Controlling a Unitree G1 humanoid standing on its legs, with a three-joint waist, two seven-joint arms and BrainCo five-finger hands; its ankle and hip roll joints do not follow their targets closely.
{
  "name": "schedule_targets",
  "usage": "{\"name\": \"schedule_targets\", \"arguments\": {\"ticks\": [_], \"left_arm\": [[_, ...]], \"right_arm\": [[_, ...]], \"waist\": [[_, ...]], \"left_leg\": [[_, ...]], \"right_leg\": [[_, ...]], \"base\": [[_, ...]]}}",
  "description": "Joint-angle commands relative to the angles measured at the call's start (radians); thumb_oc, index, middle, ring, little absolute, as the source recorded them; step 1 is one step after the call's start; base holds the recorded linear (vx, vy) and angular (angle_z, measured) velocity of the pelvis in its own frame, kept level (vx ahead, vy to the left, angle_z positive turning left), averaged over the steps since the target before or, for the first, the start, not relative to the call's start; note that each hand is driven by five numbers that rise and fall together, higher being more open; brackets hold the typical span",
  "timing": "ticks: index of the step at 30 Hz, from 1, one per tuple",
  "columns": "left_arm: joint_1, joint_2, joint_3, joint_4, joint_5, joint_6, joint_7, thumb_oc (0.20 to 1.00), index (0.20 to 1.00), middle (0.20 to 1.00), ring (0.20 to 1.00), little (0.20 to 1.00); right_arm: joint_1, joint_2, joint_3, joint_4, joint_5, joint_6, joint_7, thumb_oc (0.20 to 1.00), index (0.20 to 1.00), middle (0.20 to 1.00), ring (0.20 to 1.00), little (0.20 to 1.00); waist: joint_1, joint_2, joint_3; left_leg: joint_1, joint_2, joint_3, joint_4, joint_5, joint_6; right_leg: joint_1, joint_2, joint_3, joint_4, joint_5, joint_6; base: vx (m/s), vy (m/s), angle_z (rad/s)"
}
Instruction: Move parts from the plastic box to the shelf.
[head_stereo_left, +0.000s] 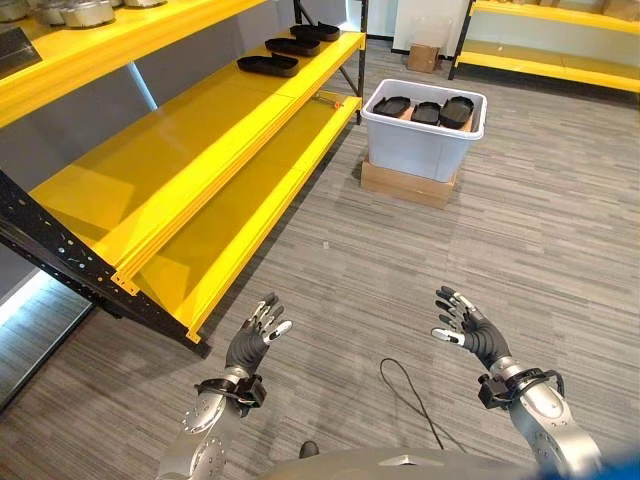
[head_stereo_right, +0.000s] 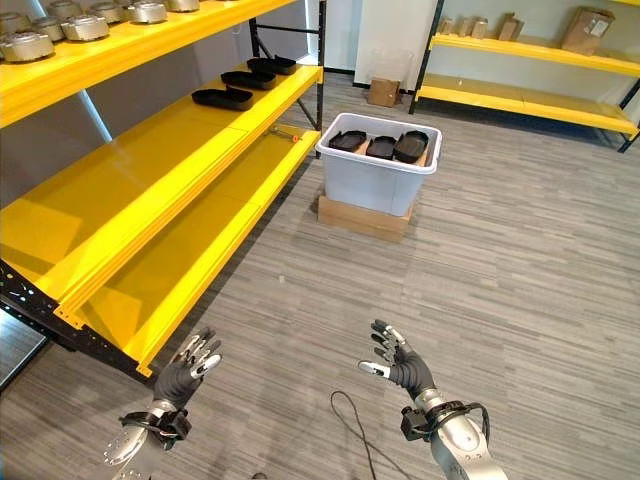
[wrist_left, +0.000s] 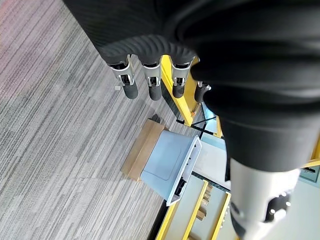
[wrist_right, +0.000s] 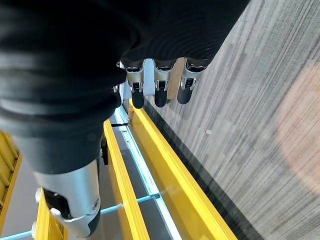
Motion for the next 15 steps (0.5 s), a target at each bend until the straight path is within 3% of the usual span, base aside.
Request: {"name": "schedule_targets", "arguments": {"ticks": [1, 15], "left_arm": [[-0.035, -0.012, 0.014, 0.003, 0.017, -0.06, -0.015, 1.0, 1.0, 1.0, 1.0, 1.0], [-0.032, -0.004, 0.015, -0.014, 0.054, -0.063, -0.014, 1.0, 1.0, 1.0, 1.0, 1.0]], "right_arm": [[-0.024, -0.036, -0.021, -0.003, 0.017, -0.054, 0.011, 1.0, 1.0, 1.0, 1.0, 1.0], [-0.02, -0.033, -0.023, 0.0, 0.019, -0.053, 0.013, 1.0, 1.0, 1.0, 1.0, 1.0]], "waist": [[0.003, 0.033, -0.056], [0.002, 0.034, -0.054]], "left_leg": [[0.013, 0.075, -0.04, 0.012, -0.026, -0.031], [0.015, 0.07, -0.039, 0.008, -0.027, -0.03]], "right_leg": [[-0.014, -0.004, -0.016, 0.013, 0.031, 0.03], [-0.01, -0.007, -0.018, 0.011, 0.03, 0.031]], "base": [[0.0, 0.0, 0.0], [0.0, 0.0, 0.0]]}}
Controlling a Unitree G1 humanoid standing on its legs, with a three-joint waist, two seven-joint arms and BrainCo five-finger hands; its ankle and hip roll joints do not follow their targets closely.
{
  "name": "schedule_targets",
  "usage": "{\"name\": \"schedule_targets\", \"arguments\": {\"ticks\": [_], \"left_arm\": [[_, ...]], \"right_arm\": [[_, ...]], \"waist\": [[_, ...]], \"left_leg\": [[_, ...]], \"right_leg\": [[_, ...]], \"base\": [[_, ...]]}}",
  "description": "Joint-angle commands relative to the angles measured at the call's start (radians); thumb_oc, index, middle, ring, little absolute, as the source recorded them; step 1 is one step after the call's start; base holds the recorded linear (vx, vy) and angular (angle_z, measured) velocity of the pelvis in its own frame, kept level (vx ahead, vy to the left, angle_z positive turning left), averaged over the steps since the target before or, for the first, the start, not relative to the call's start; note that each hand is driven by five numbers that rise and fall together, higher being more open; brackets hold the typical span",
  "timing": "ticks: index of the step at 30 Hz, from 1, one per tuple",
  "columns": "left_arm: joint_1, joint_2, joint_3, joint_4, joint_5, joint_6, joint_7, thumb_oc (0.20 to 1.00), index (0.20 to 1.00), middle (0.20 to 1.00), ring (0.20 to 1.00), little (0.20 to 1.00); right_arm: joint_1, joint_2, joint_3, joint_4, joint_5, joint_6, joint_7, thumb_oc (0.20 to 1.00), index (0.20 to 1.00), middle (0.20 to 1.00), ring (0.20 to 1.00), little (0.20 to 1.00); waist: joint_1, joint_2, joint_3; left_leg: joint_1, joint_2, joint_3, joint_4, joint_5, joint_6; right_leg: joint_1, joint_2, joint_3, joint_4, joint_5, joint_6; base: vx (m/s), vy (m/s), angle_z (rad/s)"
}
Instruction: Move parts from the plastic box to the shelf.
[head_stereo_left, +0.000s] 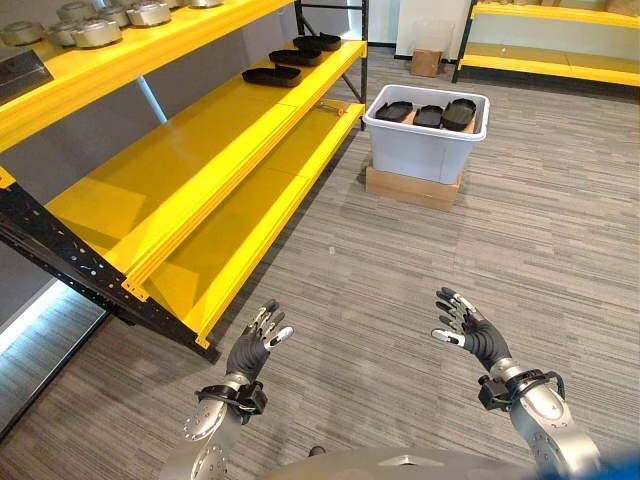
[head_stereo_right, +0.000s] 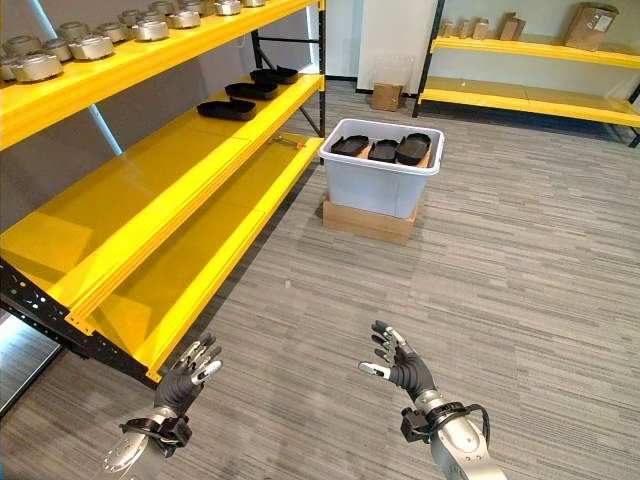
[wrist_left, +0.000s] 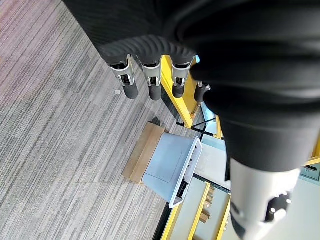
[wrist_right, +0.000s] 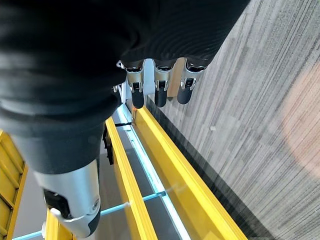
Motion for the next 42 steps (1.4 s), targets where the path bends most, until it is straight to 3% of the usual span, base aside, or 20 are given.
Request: {"name": "schedule_targets", "arguments": {"ticks": [1, 14, 23, 28, 30, 33, 34, 35, 37, 38, 39, 42], "left_arm": [[-0.05, 0.012, 0.019, -0.015, 0.047, -0.062, -0.014, 1.0, 1.0, 1.0, 1.0, 1.0], [-0.056, 0.015, 0.009, -0.016, 0.051, -0.05, -0.009, 1.0, 1.0, 1.0, 1.0, 1.0], [-0.077, 0.005, -0.008, -0.01, 0.011, -0.049, -0.007, 1.0, 1.0, 1.0, 1.0, 1.0], [-0.088, 0.011, -0.021, -0.021, -0.001, -0.043, -0.022, 1.0, 1.0, 1.0, 1.0, 1.0], [-0.069, 0.009, -0.01, -0.03, -0.005, -0.039, -0.027, 1.0, 1.0, 1.0, 1.0, 1.0], [-0.049, -0.006, 0.002, -0.026, -0.004, -0.029, -0.031, 1.0, 1.0, 1.0, 1.0, 1.0], [-0.052, -0.006, 0.001, -0.024, -0.002, -0.028, -0.032, 1.0, 1.0, 1.0, 1.0, 1.0], [-0.053, -0.005, 0.001, -0.026, -0.004, -0.028, -0.031, 1.0, 1.0, 1.0, 1.0, 1.0], [-0.063, -0.002, -0.003, -0.027, -0.011, -0.028, -0.03, 1.0, 1.0, 1.0, 1.0, 1.0], [-0.064, -0.002, -0.004, -0.026, -0.011, -0.029, -0.03, 1.0, 1.0, 1.0, 1.0, 1.0], [-0.067, -0.003, -0.009, -0.021, -0.007, -0.033, -0.026, 1.0, 1.0, 1.0, 1.0, 1.0], [-0.083, -0.01, -0.016, -0.013, 0.008, -0.045, -0.013, 1.0, 1.0, 1.0, 1.0, 1.0]], "right_arm": [[-0.026, -0.03, -0.022, 0.0, 0.019, -0.052, 0.013, 1.0, 1.0, 1.0, 1.0, 1.0], [-0.03, -0.034, -0.019, 0.007, 0.021, -0.041, 0.008, 1.0, 1.0, 1.0, 1.0, 1.0], [-0.057, -0.05, -0.011, 0.016, 0.046, -0.039, 0.014, 1.0, 1.0, 1.0, 1.0, 1.0], [-0.045, -0.068, -0.044, 0.016, 0.069, -0.057, 0.014, 1.0, 1.0, 1.0, 1.0, 1.0], [-0.037, -0.07, -0.049, 0.012, 0.071, -0.06, 0.02, 1.0, 1.0, 1.0, 1.0, 1.0], [-0.021, -0.072, -0.052, 0.009, 0.061, -0.063, 0.023, 1.0, 1.0, 1.0, 1.0, 1.0], [-0.022, -0.074, -0.055, 0.01, 0.056, -0.064, 0.021, 1.0, 1.0, 1.0, 1.0, 1.0], [-0.02, -0.075, -0.059, 0.009, 0.054, -0.063, 0.018, 1.0, 1.0, 1.0, 1.0, 1.0], [-0.035, -0.081, -0.068, 0.013, 0.033, -0.073, -0.004, 1.0, 1.0, 1.0, 1.0, 1.0], [-0.035, -0.081, -0.068, 0.014, 0.033, -0.074, -0.004, 1.0, 1.0, 1.0, 1.0, 1.0], [-0.051, -0.083, -0.061, 0.033, 0.023, -0.084, -0.011, 1.0, 1.0, 1.0, 1.0, 1.0], [-0.066, -0.07, -0.054, 0.061, 0.018, -0.094, -0.03, 1.0, 1.0, 1.0, 1.0, 1.0]], "waist": [[0.004, -0.002, -0.042], [0.001, 0.001, -0.041], [-0.006, 0.02, -0.032], [-0.014, 0.01, 0.013], [-0.003, 0.006, 0.032], [0.02, -0.01, 0.08], [0.025, -0.013, 0.093], [0.024, -0.018, 0.1], [0.035, -0.009, 0.11], [0.036, -0.014, 0.11], [0.051, 0.0, 0.115], [0.079, 0.001, 0.126]], "left_leg": [[0.013, 0.061, -0.038, 0.013, -0.026, -0.031], [0.016, 0.061, -0.042, 0.013, -0.027, -0.03], [0.001, 0.08, -0.046, 0.038, -0.02, -0.037], [-0.071, 0.119, -0.083, 0.204, -0.033, -0.069], [-0.087, 0.133, -0.101, 0.277, -0.014, -0.075], [-0.196, 0.143, -0.139, 0.535, 0.116, -0.053], [-0.229, 0.128, -0.162, 0.572, 0.152, -0.047], [-0.268, 0.112, -0.15, 0.588, 0.152, -0.041], [-0.364, 0.039, -0.106, 0.458, 0.123, -0.037], [-0.359, 0.034, -0.102, 0.454, 0.121, -0.035], [-0.388, 0.012, -0.096, 0.324, 0.15, -0.037], [-0.416, -0.017, -0.092, 0.148, 0.223, -0.037]], "right_leg": [[-0.011, -0.016, -0.018, 0.012, 0.031, 0.031], [-0.007, -0.017, -0.02, 0.018, 0.027, 0.029], [-0.05, 0.006, 0.0, 0.1, -0.01, 0.01], [-0.054, 0.065, 0.0, 0.149, -0.047, -0.043], [-0.038, 0.092, 0.011, 0.146, -0.051, -0.06], [0.002, 0.127, 0.019, 0.135, -0.048, -0.093], [0.005, 0.127, 0.013, 0.133, -0.049, -0.095], [0.01, 0.125, 0.009, 0.129, -0.055, -0.099], [0.014, 0.137, 0.008, 0.125, -0.058, -0.098], [0.017, 0.131, 0.009, 0.125, -0.062, -0.096], [0.026, 0.158, 0.022, 0.112, -0.063, -0.09], [0.062, 0.177, 0.049, 0.099, -0.078, -0.088]], "base": [[0.0, 0.0, 0.0], [0.0, 0.0, 0.0], [-0.02, -0.042, 0.0], [-0.03, -0.195, 0.16], [0.01, -0.253, 0.15], [0.01, -0.253, -0.14], [-0.04, -0.145, -0.07], [0.04, -0.105, 0.15], [0.13, -0.043, 0.18], [0.19, 0.02, 0.26], [0.19, 0.024, 0.13], [0.19, 0.005, -0.1]]}}
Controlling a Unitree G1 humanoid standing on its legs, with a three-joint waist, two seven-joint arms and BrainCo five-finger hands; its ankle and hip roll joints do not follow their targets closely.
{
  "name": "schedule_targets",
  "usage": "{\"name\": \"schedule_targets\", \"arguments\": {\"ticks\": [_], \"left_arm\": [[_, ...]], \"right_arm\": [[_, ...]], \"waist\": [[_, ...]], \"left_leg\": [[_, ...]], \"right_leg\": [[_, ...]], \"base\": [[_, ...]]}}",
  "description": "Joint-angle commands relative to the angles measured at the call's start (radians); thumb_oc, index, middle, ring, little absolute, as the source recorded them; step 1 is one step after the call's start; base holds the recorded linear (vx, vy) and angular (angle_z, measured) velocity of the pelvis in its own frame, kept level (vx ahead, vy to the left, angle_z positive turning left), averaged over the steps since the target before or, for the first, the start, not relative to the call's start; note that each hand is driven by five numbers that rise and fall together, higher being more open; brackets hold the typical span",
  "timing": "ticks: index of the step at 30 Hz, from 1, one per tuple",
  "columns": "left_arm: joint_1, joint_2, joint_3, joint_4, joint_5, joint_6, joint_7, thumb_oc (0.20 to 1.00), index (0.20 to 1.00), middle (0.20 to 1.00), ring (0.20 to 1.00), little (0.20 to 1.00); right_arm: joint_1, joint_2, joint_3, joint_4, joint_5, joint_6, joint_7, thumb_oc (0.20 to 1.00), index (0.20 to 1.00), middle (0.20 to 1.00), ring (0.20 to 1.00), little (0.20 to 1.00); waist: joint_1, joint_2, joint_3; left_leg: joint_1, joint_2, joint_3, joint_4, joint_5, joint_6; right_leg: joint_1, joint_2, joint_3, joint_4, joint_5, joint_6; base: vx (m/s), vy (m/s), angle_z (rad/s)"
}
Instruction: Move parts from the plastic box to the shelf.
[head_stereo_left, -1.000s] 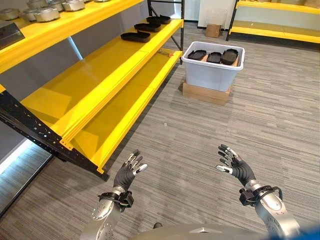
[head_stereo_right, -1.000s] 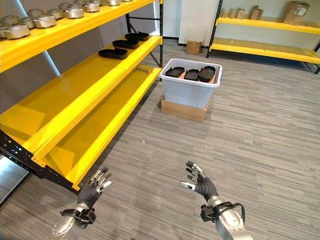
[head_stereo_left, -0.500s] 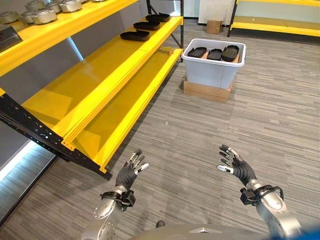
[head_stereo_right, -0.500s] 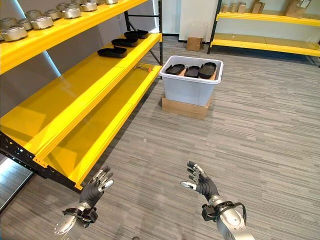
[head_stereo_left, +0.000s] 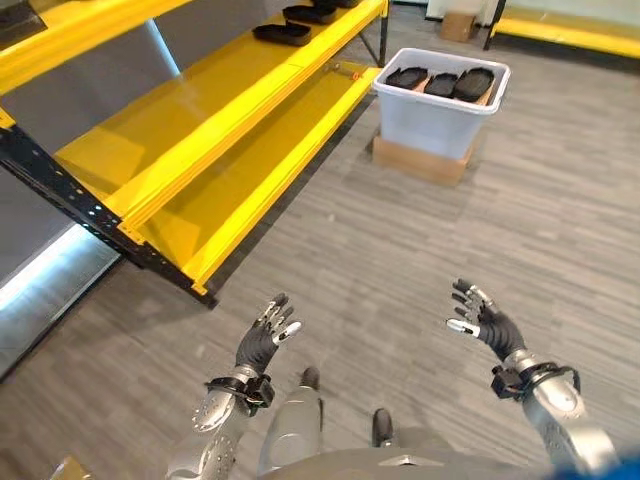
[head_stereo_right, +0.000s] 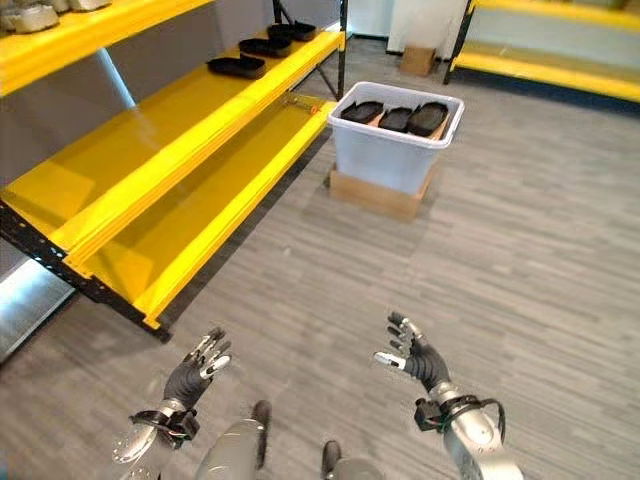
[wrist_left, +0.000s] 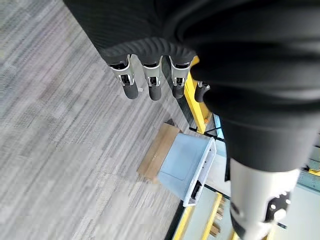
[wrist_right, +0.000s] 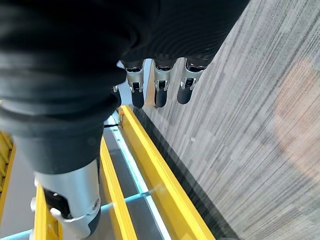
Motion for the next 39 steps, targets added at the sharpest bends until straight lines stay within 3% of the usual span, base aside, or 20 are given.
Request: {"name": "schedule_targets", "arguments": {"ticks": [1, 4, 7, 10, 13, 16, 17, 19, 22, 24, 26, 28, 29, 30, 31, 34, 36, 37, 39], "left_arm": [[-0.043, 0.038, 0.012, -0.036, -0.01, -0.062, 0.009, 1.0, 1.0, 1.0, 1.0, 1.0], [-0.038, 0.029, 0.021, -0.04, -0.005, -0.067, 0.016, 1.0, 1.0, 1.0, 1.0, 1.0], [-0.06, 0.03, 0.021, -0.038, -0.012, -0.078, 0.029, 1.0, 1.0, 1.0, 1.0, 1.0], [-0.067, 0.042, 0.033, -0.05, -0.006, -0.084, 0.039, 1.0, 1.0, 1.0, 1.0, 1.0], [-0.094, 0.057, 0.042, -0.05, -0.002, -0.094, 0.06, 1.0, 1.0, 1.0, 1.0, 1.0], [-0.11, 0.067, 0.045, -0.054, 0.006, -0.098, 0.073, 1.0, 1.0, 1.0, 1.0, 1.0], [-0.122, 0.075, 0.042, -0.054, 0.022, -0.097, 0.081, 1.0, 1.0, 1.0, 1.0, 1.0], [-0.138, 0.081, 0.033, -0.05, 0.039, -0.098, 0.1, 1.0, 1.0, 1.0, 1.0, 1.0], [-0.144, 0.089, 0.04, -0.059, 0.055, -0.098, 0.112, 1.0, 1.0, 1.0, 1.0, 1.0], [-0.145, 0.089, 0.04, -0.057, 0.062, -0.096, 0.113, 1.0, 1.0, 1.0, 1.0, 1.0], [-0.164, 0.086, 0.03, -0.05, 0.068, -0.095, 0.109, 1.0, 1.0, 1.0, 1.0, 1.0], [-0.166, 0.086, 0.033, -0.049, 0.067, -0.097, 0.105, 1.0, 1.0, 1.0, 1.0, 1.0], [-0.158, 0.08, 0.036, -0.049, 0.065, -0.097, 0.104, 1.0, 1.0, 1.0, 1.0, 1.0], [-0.157, 0.08, 0.037, -0.05, 0.065, -0.097, 0.104, 1.0, 1.0, 1.0, 1.0, 1.0], [-0.151, 0.072, 0.043, -0.049, 0.069, -0.097, 0.102, 1.0, 1.0, 1.0, 1.0, 1.0], [-0.15, 0.062, 0.046, -0.041, 0.08, -0.101, 0.103, 1.0, 1.0, 1.0, 1.0, 1.0], [-0.143, 0.05, 0.051, -0.04, 0.089, -0.101, 0.107, 1.0, 1.0, 1.0, 1.0, 1.0], [-0.152, 0.035, 0.038, -0.022, 0.087, -0.1, 0.108, 1.0, 1.0, 1.0, 1.0, 1.0], [-0.164, 0.021, 0.027, -0.013, 0.087, -0.104, 0.113, 1.0, 1.0, 1.0, 1.0, 1.0]], "right_arm": [[0.01, -0.026, 0.014, -0.055, -0.016, -0.07, -0.025, 1.0, 1.0, 1.0, 1.0, 1.0], [-0.001, -0.006, 0.031, -0.058, -0.029, -0.066, -0.018, 1.0, 1.0, 1.0, 1.0, 1.0], [-0.016, 0.006, 0.032, -0.045, -0.018, -0.063, -0.023, 1.0, 1.0, 1.0, 1.0, 1.0], [-0.043, 0.019, 0.054, -0.039, -0.022, -0.057, -0.023, 1.0, 1.0, 1.0, 1.0, 1.0], [-0.094, 0.042, 0.084, -0.024, -0.033, -0.053, -0.025, 1.0, 1.0, 1.0, 1.0, 1.0], [-0.122, 0.056, 0.099, -0.017, -0.038, -0.045, -0.025, 1.0, 1.0, 1.0, 1.0, 1.0], [-0.13, 0.065, 0.105, -0.011, -0.045, -0.039, -0.031, 1.0, 1.0, 1.0, 1.0, 1.0], [-0.136, 0.071, 0.113, -0.01, -0.047, -0.038, -0.034, 1.0, 1.0, 1.0, 1.0, 1.0], [-0.139, 0.079, 0.123, -0.02, -0.046, -0.033, -0.029, 1.0, 1.0, 1.0, 1.0, 1.0], [-0.134, 0.084, 0.125, -0.023, -0.047, -0.03, -0.03, 1.0, 1.0, 1.0, 1.0, 1.0], [-0.134, 0.087, 0.131, -0.035, -0.043, -0.03, -0.03, 1.0, 1.0, 1.0, 1.0, 1.0], [-0.138, 0.09, 0.134, -0.034, -0.035, -0.033, -0.037, 1.0, 1.0, 1.0, 1.0, 1.0], [-0.138, 0.091, 0.133, -0.035, -0.032, -0.036, -0.04, 1.0, 1.0, 1.0, 1.0, 1.0], [-0.137, 0.09, 0.133, -0.036, -0.032, -0.036, -0.04, 1.0, 1.0, 1.0, 1.0, 1.0], [-0.136, 0.094, 0.131, -0.036, -0.033, -0.034, -0.044, 1.0, 1.0, 1.0, 1.0, 1.0], [-0.143, 0.096, 0.134, -0.034, -0.044, -0.033, -0.056, 1.0, 1.0, 1.0, 1.0, 1.0], [-0.141, 0.092, 0.128, -0.046, -0.058, -0.03, -0.063, 1.0, 1.0, 1.0, 1.0, 1.0], [-0.13, 0.091, 0.119, -0.044, -0.052, -0.031, -0.067, 1.0, 1.0, 1.0, 1.0, 1.0], [-0.117, 0.083, 0.102, -0.048, -0.045, -0.037, -0.074, 1.0, 1.0, 1.0, 1.0, 1.0]], "waist": [[0.025, -0.005, -0.044], [0.041, 0.001, -0.074], [0.04, -0.012, -0.1], [0.054, -0.034, -0.131], [0.075, -0.066, -0.161], [0.079, -0.082, -0.179], [0.079, -0.089, -0.19], [0.071, -0.089, -0.192], [0.045, -0.052, -0.169], [0.032, -0.034, -0.153], [-0.011, 0.004, -0.108], [-0.021, 0.012, -0.083], [-0.032, 0.006, -0.071], [-0.034, 0.008, -0.067], [-0.044, 0.002, -0.062], [-0.067, -0.004, -0.046], [-0.075, -0.011, -0.044], [-0.079, -0.018, -0.062], [-0.092, -0.009, -0.087]], "left_leg": [[-0.074, 0.007, -0.013, -0.057, 0.213, 0.022], [-0.037, 0.007, -0.055, -0.076, 0.211, 0.045], [-0.043, 0.001, -0.015, -0.03, 0.19, 0.044], [-0.047, -0.021, 0.005, 0.0, 0.141, 0.074], [-0.053, -0.047, 0.051, 0.049, 0.069, 0.106], [-0.056, -0.072, 0.071, 0.074, 0.026, 0.125], [-0.041, -0.094, 0.076, 0.075, -0.002, 0.141], [-0.009, -0.114, 0.08, 0.048, -0.012, 0.16], [0.074, -0.112, 0.061, -0.015, -0.019, 0.181], [0.12, -0.111, 0.047, -0.04, -0.026, 0.188], [0.203, -0.094, 0.023, -0.061, -0.042, 0.19], [0.243, -0.092, 0.022, -0.072, -0.057, 0.185], [0.28, -0.098, 0.018, -0.094, -0.067, 0.18], [0.285, -0.096, 0.017, -0.096, -0.067, 0.18], [0.318, -0.102, 0.016, -0.125, -0.073, 0.174], [0.379, -0.109, 0.002, -0.163, -0.084, 0.163], [0.423, -0.113, -0.006, -0.174, -0.115, 0.155], [0.437, -0.113, -0.011, -0.175, -0.149, 0.148], [0.447, -0.098, -0.019, -0.172, -0.164, 0.142]], "right_leg": [[0.141, 0.03, 0.05, -0.004, -0.057, 0.045], [0.173, 0.031, 0.08, -0.015, -0.092, 0.043], [0.2, -0.004, 0.065, -0.028, -0.122, 0.052], [0.211, -0.053, 0.072, -0.027, -0.131, 0.075], [0.199, -0.12, 0.081, -0.001, -0.087, 0.123], [0.184, -0.156, 0.088, 0.026, -0.034, 0.151], [0.162, -0.175, 0.09, 0.078, 0.009, 0.171], [0.096, -0.175, 0.1, 0.214, 0.104, 0.202], [-0.019, -0.145, 0.069, 0.41, 0.192, 0.212], [-0.063, -0.138, 0.046, 0.466, 0.18, 0.204], [-0.208, -0.057, 0.003, 0.51, 0.066, 0.166], [-0.246, -0.074, -0.066, 0.421, 0.004, 0.129], [-0.263, -0.079, -0.091, 0.303, 0.036, 0.128], [-0.256, -0.078, -0.093, 0.297, 0.038, 0.128], [-0.304, -0.084, -0.1, 0.181, 0.093, 0.139], [-0.345, -0.101, -0.086, 0.017, 0.206, 0.17], [-0.344, -0.107, -0.08, -0.009, 0.25, 0.181], [-0.309, -0.115, -0.103, -0.036, 0.256, 0.169], [-0.289, -0.112, -0.123, -0.042, 0.265, 0.162]], "base": [[0.15, 0.008, -0.34], [0.18, 0.063, -0.52], [0.25, 0.12, -0.62], [0.25, 0.142, -0.1], [0.28, 0.174, -0.26], [0.25, 0.179, -0.35], [0.25, 0.196, -0.17], [0.17, 0.198, 0.05], [0.1, 0.182, 0.01], [0.11, 0.125, -0.06], [0.23, 0.132, -0.02], [0.25, 0.043, -0.15], [0.17, -0.011, 0.02], [0.22, -0.018, 0.18], [0.18, -0.016, 0.3], [0.23, -0.036, 0.29], [0.3, -0.086, 0.36], [0.27, -0.11, 0.27], [0.26, -0.139, 0.49]]}}
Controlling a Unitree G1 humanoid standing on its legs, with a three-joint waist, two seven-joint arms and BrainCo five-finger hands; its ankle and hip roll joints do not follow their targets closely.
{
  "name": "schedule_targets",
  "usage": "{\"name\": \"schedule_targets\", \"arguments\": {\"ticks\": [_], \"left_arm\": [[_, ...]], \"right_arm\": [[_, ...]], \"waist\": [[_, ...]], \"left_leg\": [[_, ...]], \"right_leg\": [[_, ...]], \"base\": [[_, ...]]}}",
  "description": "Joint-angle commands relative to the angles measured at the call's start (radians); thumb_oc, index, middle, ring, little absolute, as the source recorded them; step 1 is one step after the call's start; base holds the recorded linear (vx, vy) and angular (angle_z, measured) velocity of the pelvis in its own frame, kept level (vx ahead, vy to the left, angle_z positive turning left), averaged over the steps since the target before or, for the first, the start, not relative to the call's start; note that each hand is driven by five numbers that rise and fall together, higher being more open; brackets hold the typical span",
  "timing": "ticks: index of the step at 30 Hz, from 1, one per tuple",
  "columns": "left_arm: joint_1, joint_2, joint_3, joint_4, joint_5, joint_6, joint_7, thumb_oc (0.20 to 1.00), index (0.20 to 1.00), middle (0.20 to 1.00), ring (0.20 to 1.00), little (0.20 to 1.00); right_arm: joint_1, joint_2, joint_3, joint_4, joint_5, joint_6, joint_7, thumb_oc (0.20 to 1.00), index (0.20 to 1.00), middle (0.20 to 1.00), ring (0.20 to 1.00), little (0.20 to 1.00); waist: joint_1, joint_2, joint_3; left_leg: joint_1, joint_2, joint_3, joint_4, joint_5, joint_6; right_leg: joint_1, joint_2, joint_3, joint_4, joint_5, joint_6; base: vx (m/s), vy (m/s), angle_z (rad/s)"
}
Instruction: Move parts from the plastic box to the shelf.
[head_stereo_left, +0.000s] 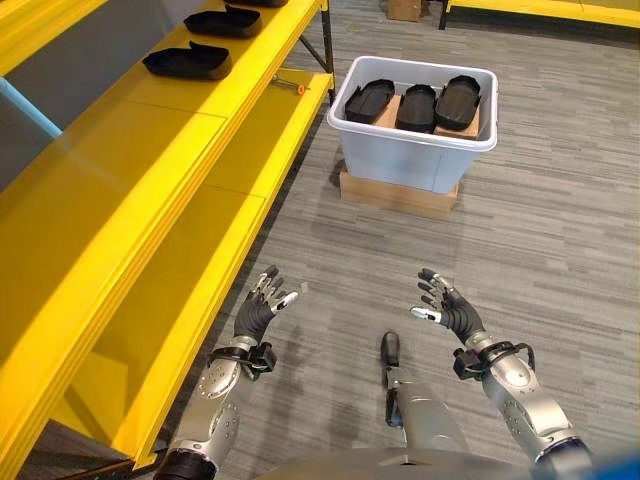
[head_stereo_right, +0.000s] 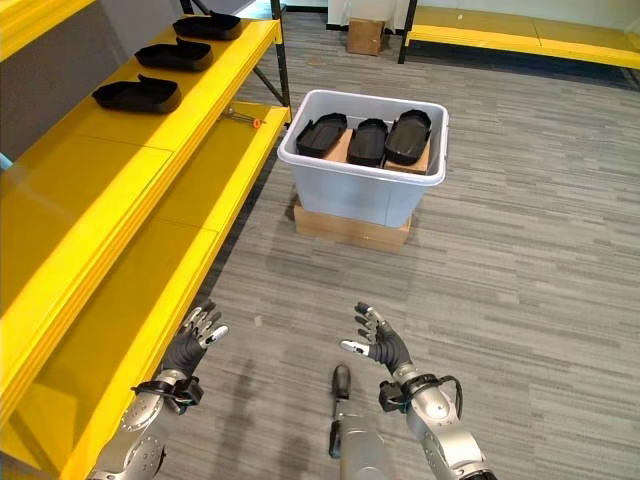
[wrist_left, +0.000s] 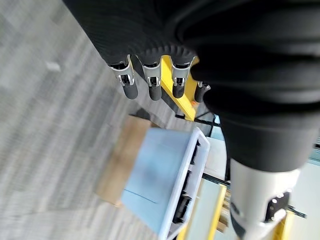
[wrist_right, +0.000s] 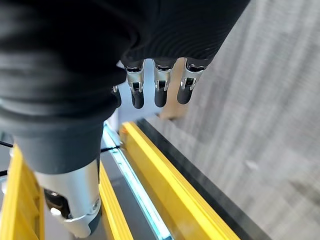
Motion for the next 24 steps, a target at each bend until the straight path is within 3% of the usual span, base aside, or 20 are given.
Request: {"name": "schedule_targets", "arguments": {"ticks": [1, 4, 5, 8, 9, 10, 11, 12, 14, 16, 17, 18, 20, 21, 23, 24], "left_arm": [[-0.004, 0.034, 0.004, -0.044, 0.021, -0.056, 0.0, 1.0, 1.0, 1.0, 1.0, 1.0], [-0.013, 0.03, 0.001, -0.043, 0.015, -0.056, 0.003, 1.0, 1.0, 1.0, 1.0, 1.0], [-0.029, 0.03, -0.003, -0.045, 0.004, -0.055, 0.005, 1.0, 1.0, 1.0, 1.0, 1.0], [-0.051, 0.027, -0.012, -0.033, -0.003, -0.055, 0.006, 1.0, 1.0, 1.0, 1.0, 1.0], [-0.047, 0.03, -0.008, -0.041, -0.01, -0.053, 0.006, 1.0, 1.0, 1.0, 1.0, 1.0], [-0.039, 0.031, -0.005, -0.048, -0.017, -0.05, 0.002, 1.0, 1.0, 1.0, 1.0, 1.0], [-0.034, 0.033, -0.003, -0.05, -0.02, -0.048, -0.002, 1.0, 1.0, 1.0, 1.0, 1.0], [-0.028, 0.035, -0.005, -0.054, -0.02, -0.045, -0.004, 1.0, 1.0, 1.0, 1.0, 1.0], [-0.019, 0.036, 0.0, -0.06, -0.007, -0.041, -0.001, 1.0, 1.0, 1.0, 1.0, 1.0], [-0.015, 0.03, -0.001, -0.06, -0.01, -0.036, -0.001, 1.0, 1.0, 1.0, 1.0, 1.0], [-0.012, 0.027, 0.002, -0.062, -0.018, -0.04, 0.002, 1.0, 1.0, 1.0, 1.0, 1.0], [-0.013, 0.026, 0.003, -0.059, -0.015, -0.045, 0.008, 1.0, 1.0, 1.0, 1.0, 1.0], [-0.01, 0.022, 0.0, -0.049, -0.012, -0.046, 0.012, 1.0, 1.0, 1.0, 1.0, 1.0], [-0.009, 0.02, -0.003, -0.041, -0.007, -0.047, 0.012, 1.0, 1.0, 1.0, 1.0, 1.0], [-0.007, 0.021, -0.003, -0.038, 0.004, -0.051, 0.007, 1.0, 1.0, 1.0, 1.0, 1.0], [-0.007, 0.021, -0.003, -0.038, 0.004, -0.051, 0.007, 1.0, 1.0, 1.0, 1.0, 1.0]], "right_arm": [[-0.013, 0.0, -0.018, -0.045, -0.002, -0.055, -0.006, 1.0, 1.0, 1.0, 1.0, 1.0], [-0.021, -0.006, -0.022, -0.04, 0.002, -0.058, -0.008, 1.0, 1.0, 1.0, 1.0, 1.0], [-0.03, -0.013, -0.025, -0.035, 0.004, -0.058, -0.01, 1.0, 1.0, 1.0, 1.0, 1.0], [-0.038, -0.02, -0.032, -0.032, 0.01, -0.062, -0.014, 1.0, 1.0, 1.0, 1.0, 1.0], [-0.035, -0.024, -0.033, -0.039, 0.014, -0.062, -0.005, 1.0, 1.0, 1.0, 1.0, 1.0], [-0.03, -0.03, -0.03, -0.045, 0.019, -0.06, 0.002, 1.0, 1.0, 1.0, 1.0, 1.0], [-0.029, -0.036, -0.031, -0.049, 0.022, -0.061, 0.004, 1.0, 1.0, 1.0, 1.0, 1.0], [-0.028, -0.04, -0.029, -0.055, 0.024, -0.06, 0.008, 1.0, 1.0, 1.0, 1.0, 1.0], [-0.025, -0.045, -0.029, -0.06, 0.019, -0.059, 0.007, 1.0, 1.0, 1.0, 1.0, 1.0], [-0.025, -0.046, -0.03, -0.054, 0.013, -0.058, -0.002, 1.0, 1.0, 1.0, 1.0, 1.0], [-0.024, -0.043, -0.034, -0.053, 0.012, -0.062, -0.011, 1.0, 1.0, 1.0, 1.0, 1.0], [-0.026, -0.042, -0.035, -0.052, 0.01, -0.067, -0.017, 1.0, 1.0, 1.0, 1.0, 1.0], [-0.023, -0.041, -0.034, -0.046, 0.006, -0.074, -0.024, 1.0, 1.0, 1.0, 1.0, 1.0], [-0.021, -0.037, -0.029, -0.038, 0.002, -0.077, -0.026, 1.0, 1.0, 1.0, 1.0, 1.0], [-0.016, -0.037, -0.028, -0.032, -0.012, -0.083, -0.029, 1.0, 1.0, 1.0, 1.0, 1.0], [-0.015, -0.037, -0.029, -0.032, -0.012, -0.084, -0.029, 1.0, 1.0, 1.0, 1.0, 1.0]], "waist": [[-0.008, 0.0, -0.067], [-0.012, 0.007, -0.075], [-0.018, 0.014, -0.078], [-0.027, 0.024, -0.079], [-0.025, 0.022, -0.077], [-0.012, 0.006, -0.064], [-0.001, -0.004, -0.053], [0.011, -0.018, -0.041], [0.029, -0.035, -0.021], [0.042, -0.052, -0.005], [0.051, -0.063, 0.004], [0.057, -0.062, 0.009], [0.076, -0.053, 0.014], [0.082, -0.039, 0.013], [0.096, -0.023, 0.011], [0.097, -0.024, 0.012]], "left_leg": [[-0.138, -0.033, -0.008, -0.049, 0.065, 0.012], [-0.143, -0.015, -0.013, -0.01, 0.041, -0.001], [-0.14, 0.013, -0.005, 0.02, 0.03, -0.02], [-0.148, 0.052, 0.002, 0.102, 0.052, -0.053], [-0.174, 0.066, 0.001, 0.237, 0.138, -0.088], [-0.236, 0.058, 0.001, 0.412, 0.222, -0.096], [-0.282, 0.046, 0.0, 0.498, 0.261, -0.102], [-0.32, 0.025, -0.013, 0.595, 0.282, -0.102], [-0.386, 0.003, -0.013, 0.687, 0.269, -0.087], [-0.485, 0.016, 0.022, 0.659, 0.229, -0.068], [-0.536, 0.033, 0.042, 0.576, 0.197, -0.057], [-0.565, 0.039, 0.048, 0.492, 0.204, -0.056], [-0.564, 0.053, 0.052, 0.276, 0.247, -0.065], [-0.572, 0.069, 0.038, 0.195, 0.306, -0.078], [-0.578, 0.076, 0.031, 0.046, 0.396, -0.096], [-0.575, 0.076, 0.033, 0.042, 0.398, -0.096]], "right_leg": [[0.112, -0.054, 0.013, -0.084, 0.011, 0.146], [0.114, -0.041, 0.013, -0.065, -0.013, 0.132], [0.118, -0.027, 0.012, -0.046, -0.044, 0.117], [0.139, 0.001, 0.015, -0.022, -0.091, 0.092], [0.178, 0.023, 0.026, -0.025, -0.112, 0.071], [0.231, 0.03, 0.038, -0.048, -0.125, 0.052], [0.258, 0.031, 0.043, -0.063, -0.131, 0.043], [0.282, 0.027, 0.052, -0.074, -0.133, 0.037], [0.312, 0.021, 0.064, -0.085, -0.142, 0.03], [0.343, 0.003, 0.081, -0.089, -0.149, 0.031], [0.366, 0.0, 0.093, -0.092, -0.156, 0.036], [0.375, 0.005, 0.104, -0.096, -0.161, 0.039], [0.412, 0.019, 0.126, -0.111, -0.179, 0.047], [0.428, 0.039, 0.136, -0.121, -0.19, 0.048], [0.475, 0.061, 0.157, -0.14, -0.208, 0.053], [0.476, 0.06, 0.158, -0.141, -0.209, 0.053]], "base": [[0.21, -0.131, 0.53], [0.2, -0.142, 0.21], [0.25, -0.204, -0.21], [0.22, -0.166, -0.13], [0.32, -0.229, -0.18], [0.31, -0.243, -0.12], [0.2, -0.182, -0.29], [0.11, -0.117, -0.4], [0.11, -0.092, -0.37], [0.14, -0.042, 0.0], [0.17, 0.01, 0.16], [0.2, 0.041, 0.13], [0.2, 0.067, -0.23], [0.23, 0.067, -0.68], [0.25, 0.072, -0.64], [0.21, 0.065, -0.34]]}}
